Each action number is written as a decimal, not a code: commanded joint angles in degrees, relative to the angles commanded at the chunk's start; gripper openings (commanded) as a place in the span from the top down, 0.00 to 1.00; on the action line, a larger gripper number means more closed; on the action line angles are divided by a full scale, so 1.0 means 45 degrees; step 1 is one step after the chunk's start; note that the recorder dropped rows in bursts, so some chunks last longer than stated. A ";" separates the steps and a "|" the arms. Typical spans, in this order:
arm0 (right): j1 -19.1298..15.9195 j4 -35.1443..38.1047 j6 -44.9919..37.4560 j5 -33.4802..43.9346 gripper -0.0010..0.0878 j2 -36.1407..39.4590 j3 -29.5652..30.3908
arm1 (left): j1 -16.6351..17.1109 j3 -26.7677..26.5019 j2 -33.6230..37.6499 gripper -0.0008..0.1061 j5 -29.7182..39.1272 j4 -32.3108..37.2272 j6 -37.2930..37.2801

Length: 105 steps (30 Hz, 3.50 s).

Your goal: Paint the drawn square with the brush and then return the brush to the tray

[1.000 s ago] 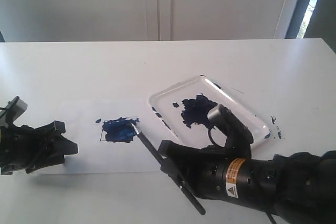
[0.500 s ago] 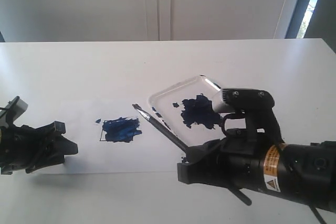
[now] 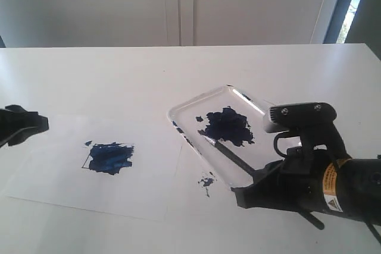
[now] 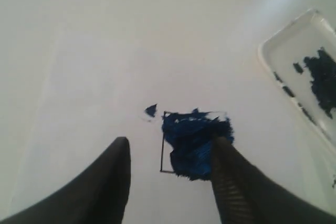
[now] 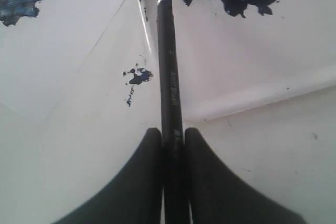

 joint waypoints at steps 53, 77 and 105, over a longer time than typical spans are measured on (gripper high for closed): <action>0.0030 -0.6177 0.6226 -0.1711 0.43 0.0332 -0.0125 | 0.0000 0.3651 -1.0601 0.50 -0.0293 -0.0016 -0.1226; 0.0030 -0.5764 0.4702 -0.4993 0.99 -0.8161 0.2080 | 0.0000 0.6628 -1.2409 0.50 -0.0342 -0.1542 -0.1226; 0.0030 -0.4787 0.4812 -0.8231 0.99 -1.2367 0.5783 | 0.0000 0.6628 -1.2497 0.50 -0.1715 -0.0474 -0.1226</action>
